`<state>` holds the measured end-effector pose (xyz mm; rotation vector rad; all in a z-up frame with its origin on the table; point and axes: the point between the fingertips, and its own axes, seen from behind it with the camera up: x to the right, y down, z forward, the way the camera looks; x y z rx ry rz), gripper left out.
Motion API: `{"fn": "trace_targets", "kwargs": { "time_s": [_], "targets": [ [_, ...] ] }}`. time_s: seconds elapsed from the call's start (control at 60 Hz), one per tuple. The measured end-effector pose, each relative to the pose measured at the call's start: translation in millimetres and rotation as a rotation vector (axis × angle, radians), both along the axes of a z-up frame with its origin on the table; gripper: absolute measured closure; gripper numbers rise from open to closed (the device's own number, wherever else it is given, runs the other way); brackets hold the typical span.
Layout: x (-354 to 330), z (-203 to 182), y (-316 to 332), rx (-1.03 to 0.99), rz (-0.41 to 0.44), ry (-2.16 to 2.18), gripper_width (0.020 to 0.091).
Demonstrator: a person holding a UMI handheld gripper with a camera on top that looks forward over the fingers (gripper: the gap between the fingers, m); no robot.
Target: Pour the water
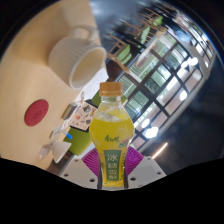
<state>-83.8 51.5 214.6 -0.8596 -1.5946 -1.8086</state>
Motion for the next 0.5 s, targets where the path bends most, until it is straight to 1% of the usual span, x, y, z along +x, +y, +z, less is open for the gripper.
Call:
{"fn": "trace_targets", "kwargs": {
  "time_s": [0.017,0.1,0.117,0.133,0.15,0.267,0.283,0.3,0.383,0.4,0.433,0.5],
  "targets": [
    [-1,-3,13,-0.003,0.003,-0.03,0.0816],
    [-7,-18,16,-0.011,0.003,-0.144,0.0817],
    [-8,-18,-1,-0.012,-0.003,-0.156,0.0817],
    [-9,-21,-1,-0.016,-0.006,-0.16,0.0816],
    [-7,-21,17,-0.026,-0.007,-0.162,0.0816],
    [-1,-20,20,-0.026,-0.028,-0.115,0.0814],
    [3,-22,10,-0.026,-0.027,-0.098,0.0815],
    [7,-20,25,-0.026,-0.026,-0.078,0.0814],
    [21,-7,37,-0.008,-0.016,0.106,0.0815],
    [16,-4,16,0.006,-0.01,0.174,0.0816],
    [27,2,35,0.012,-0.012,0.311,0.0816],
    [48,8,39,0.011,-0.029,0.69,0.0817]
  ]
}}
